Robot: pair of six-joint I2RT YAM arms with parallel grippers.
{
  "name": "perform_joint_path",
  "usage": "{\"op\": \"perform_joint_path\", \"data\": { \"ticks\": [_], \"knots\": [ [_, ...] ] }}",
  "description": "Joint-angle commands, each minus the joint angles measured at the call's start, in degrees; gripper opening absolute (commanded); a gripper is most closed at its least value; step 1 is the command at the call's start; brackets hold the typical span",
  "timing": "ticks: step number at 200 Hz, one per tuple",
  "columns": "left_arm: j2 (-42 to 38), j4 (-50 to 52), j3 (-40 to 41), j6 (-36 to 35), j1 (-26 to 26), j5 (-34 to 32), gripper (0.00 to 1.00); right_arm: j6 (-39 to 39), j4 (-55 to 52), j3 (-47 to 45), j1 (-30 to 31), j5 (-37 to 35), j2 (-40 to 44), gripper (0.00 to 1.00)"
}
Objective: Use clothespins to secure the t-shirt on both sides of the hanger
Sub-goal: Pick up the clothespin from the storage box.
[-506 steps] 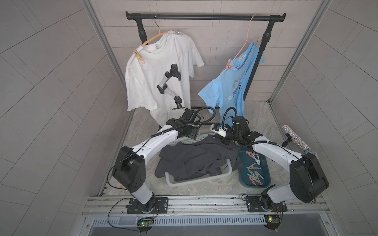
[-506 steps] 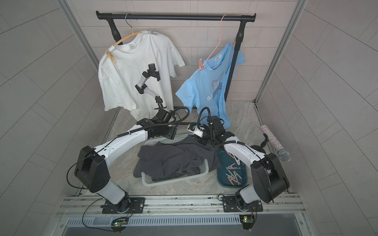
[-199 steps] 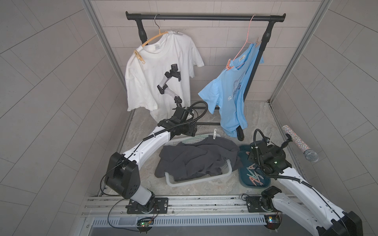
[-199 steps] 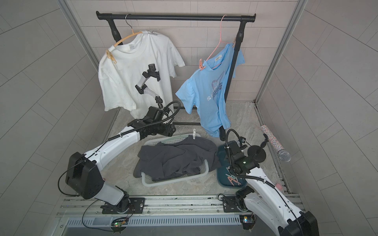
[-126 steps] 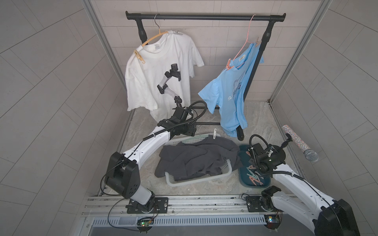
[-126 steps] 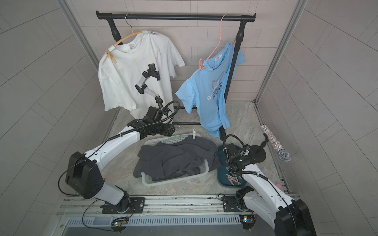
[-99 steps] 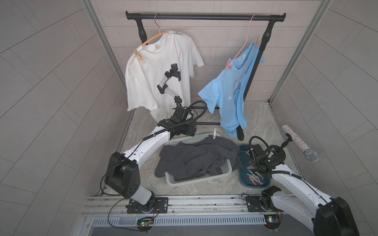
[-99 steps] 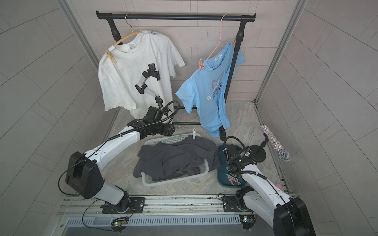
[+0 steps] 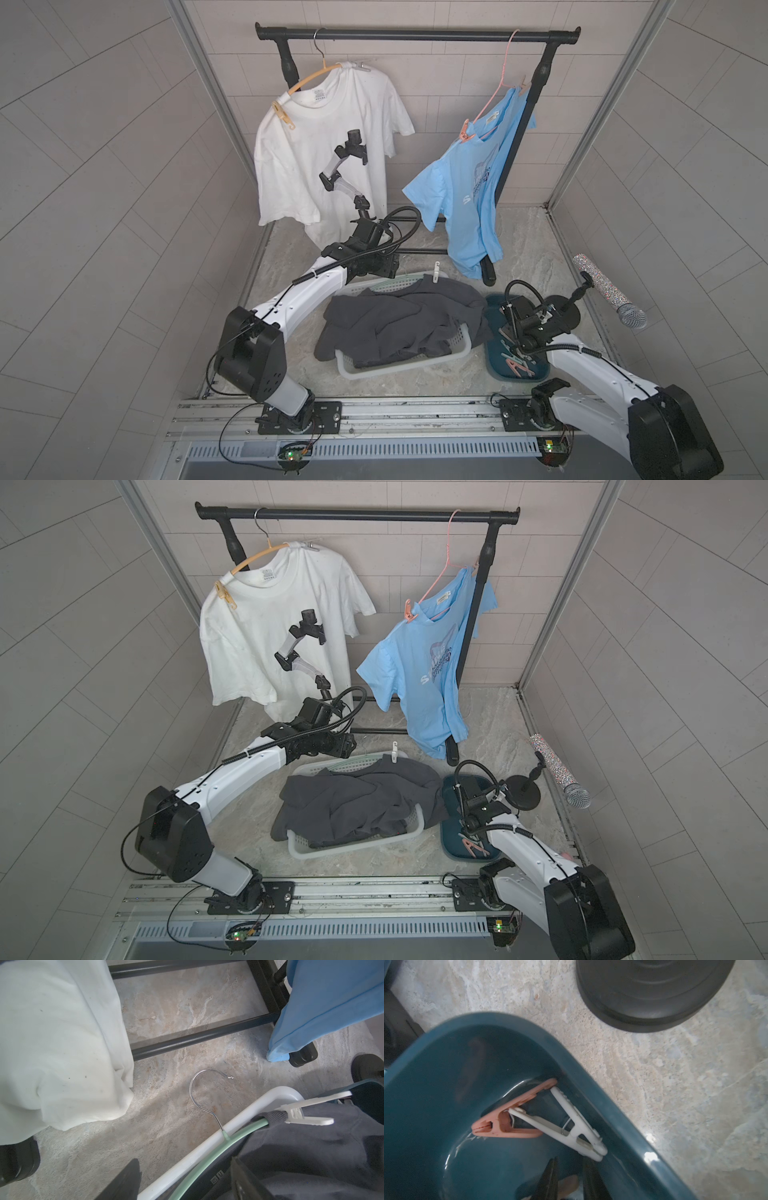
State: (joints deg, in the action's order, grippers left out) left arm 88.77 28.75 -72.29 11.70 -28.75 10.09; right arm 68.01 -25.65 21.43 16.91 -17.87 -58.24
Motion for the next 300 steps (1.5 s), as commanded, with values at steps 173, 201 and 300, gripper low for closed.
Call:
{"op": "perform_joint_path", "data": {
  "ticks": [173, 201, 300],
  "knots": [
    [-2.2, -2.9, 2.1, 0.2, -0.3, -0.2, 0.73, 4.8, 6.8, -1.7, -0.1, 2.2, -2.5, 0.21],
    [-2.5, -3.7, 3.0, -0.6, -0.3, -2.0, 0.72, 5.7, 8.0, -2.3, -0.1, 3.2, -1.6, 0.10],
    [-6.6, -11.2, 6.9, -0.8, -0.3, 3.2, 0.68, -5.6, 3.5, 2.8, -0.1, 0.8, 14.8, 0.00]
  ]
}}
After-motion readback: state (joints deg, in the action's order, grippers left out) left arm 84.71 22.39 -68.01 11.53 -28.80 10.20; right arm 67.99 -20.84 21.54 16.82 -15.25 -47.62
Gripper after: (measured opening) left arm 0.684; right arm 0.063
